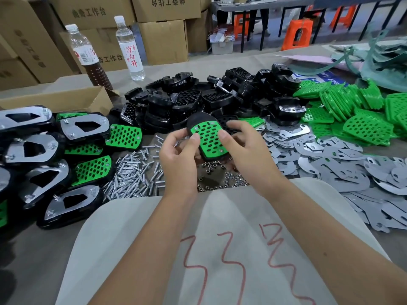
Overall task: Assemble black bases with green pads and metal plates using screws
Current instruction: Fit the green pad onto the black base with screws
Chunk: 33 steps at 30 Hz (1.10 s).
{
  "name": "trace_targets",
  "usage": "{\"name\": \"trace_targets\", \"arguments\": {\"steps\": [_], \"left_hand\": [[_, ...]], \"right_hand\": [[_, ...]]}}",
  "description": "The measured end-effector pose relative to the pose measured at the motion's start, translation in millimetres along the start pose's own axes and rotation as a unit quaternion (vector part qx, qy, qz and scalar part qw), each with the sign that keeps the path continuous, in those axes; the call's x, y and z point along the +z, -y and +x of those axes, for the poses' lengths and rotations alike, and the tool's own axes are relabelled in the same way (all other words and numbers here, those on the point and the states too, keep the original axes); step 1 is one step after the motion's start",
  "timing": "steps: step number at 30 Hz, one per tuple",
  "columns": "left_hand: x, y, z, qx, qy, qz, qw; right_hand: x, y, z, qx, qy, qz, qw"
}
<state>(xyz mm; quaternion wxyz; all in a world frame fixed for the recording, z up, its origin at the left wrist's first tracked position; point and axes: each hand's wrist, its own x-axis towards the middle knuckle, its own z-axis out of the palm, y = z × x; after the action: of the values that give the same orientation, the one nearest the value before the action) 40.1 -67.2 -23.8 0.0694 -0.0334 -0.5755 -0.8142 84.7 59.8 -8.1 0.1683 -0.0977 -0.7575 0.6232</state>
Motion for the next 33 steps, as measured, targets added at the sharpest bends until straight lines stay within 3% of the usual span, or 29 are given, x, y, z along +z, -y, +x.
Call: {"name": "trace_targets", "arguments": {"steps": [3,6,10,13,17,21,28,30,33], "left_hand": [[0,2,2,0.001,-0.023,0.013,1.000],[0,6,3,0.019,-0.019,0.072,0.997],[4,2,-3,-0.018,0.008,0.148,0.989],[8,-6,-8,-0.043,0.040,0.168,0.984],[10,-17,-9,-0.173,0.080,0.031,0.981],[11,-24,-8,-0.213,0.105,-0.058,0.970],[12,-19,-7,-0.223,0.039,-0.114,0.967],[13,-19,-7,-0.217,0.042,-0.130,0.966],[16,-18,-9,-0.216,0.063,-0.149,0.963]], "right_hand": [[1,-2,0,0.035,0.064,0.151,0.986],[0,-6,2,0.008,0.045,0.138,0.989],[-2,-9,3,-0.061,-0.027,-0.057,0.996],[-2,-1,-2,-0.171,-0.034,-0.220,0.960],[1,12,-11,-0.259,0.007,-0.383,0.887],[4,16,-17,-0.297,0.024,-0.446,0.844],[-16,4,-12,-0.285,0.092,-0.333,0.894],[-24,1,-10,-0.291,0.062,-0.296,0.908],[-45,-2,-5,-0.266,-0.047,-0.285,0.920]]}}
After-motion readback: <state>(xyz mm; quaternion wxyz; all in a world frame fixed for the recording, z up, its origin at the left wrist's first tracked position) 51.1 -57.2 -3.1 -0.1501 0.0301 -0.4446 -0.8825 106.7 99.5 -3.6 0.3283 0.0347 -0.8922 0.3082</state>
